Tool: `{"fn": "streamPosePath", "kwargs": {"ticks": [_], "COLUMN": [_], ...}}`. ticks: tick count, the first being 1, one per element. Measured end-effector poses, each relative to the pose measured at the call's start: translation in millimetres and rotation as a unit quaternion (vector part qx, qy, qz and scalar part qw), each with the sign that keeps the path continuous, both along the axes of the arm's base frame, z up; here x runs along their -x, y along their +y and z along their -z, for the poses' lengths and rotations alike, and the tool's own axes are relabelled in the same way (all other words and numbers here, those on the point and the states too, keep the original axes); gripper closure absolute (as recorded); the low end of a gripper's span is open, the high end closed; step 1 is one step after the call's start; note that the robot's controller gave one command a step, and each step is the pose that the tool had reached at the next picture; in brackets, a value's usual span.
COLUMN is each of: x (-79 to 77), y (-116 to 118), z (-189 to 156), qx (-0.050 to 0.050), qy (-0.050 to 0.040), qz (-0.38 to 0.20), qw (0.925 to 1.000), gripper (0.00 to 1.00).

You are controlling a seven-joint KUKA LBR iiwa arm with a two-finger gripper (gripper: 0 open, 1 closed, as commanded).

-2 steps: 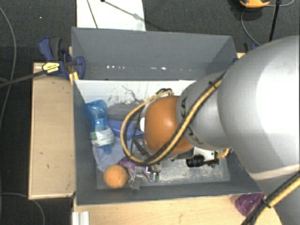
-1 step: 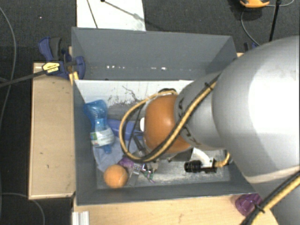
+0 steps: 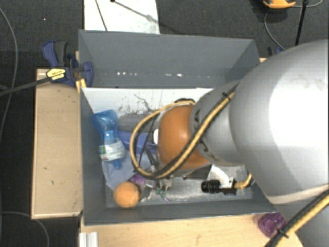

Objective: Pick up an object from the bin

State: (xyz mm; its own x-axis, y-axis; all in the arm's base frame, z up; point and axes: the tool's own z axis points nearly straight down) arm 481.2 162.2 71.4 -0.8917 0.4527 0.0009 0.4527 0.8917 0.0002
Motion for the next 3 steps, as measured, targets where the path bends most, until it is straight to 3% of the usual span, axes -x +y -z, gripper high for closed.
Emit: {"fn": "streamPosePath", "kwargs": {"ticks": [3], "x": [0.8], "y": [-0.3], "z": [-9.9], "qx": [0.0], "qy": [0.0005], "qz": [0.001], "qw": [1.0], "gripper": [1.0]}}
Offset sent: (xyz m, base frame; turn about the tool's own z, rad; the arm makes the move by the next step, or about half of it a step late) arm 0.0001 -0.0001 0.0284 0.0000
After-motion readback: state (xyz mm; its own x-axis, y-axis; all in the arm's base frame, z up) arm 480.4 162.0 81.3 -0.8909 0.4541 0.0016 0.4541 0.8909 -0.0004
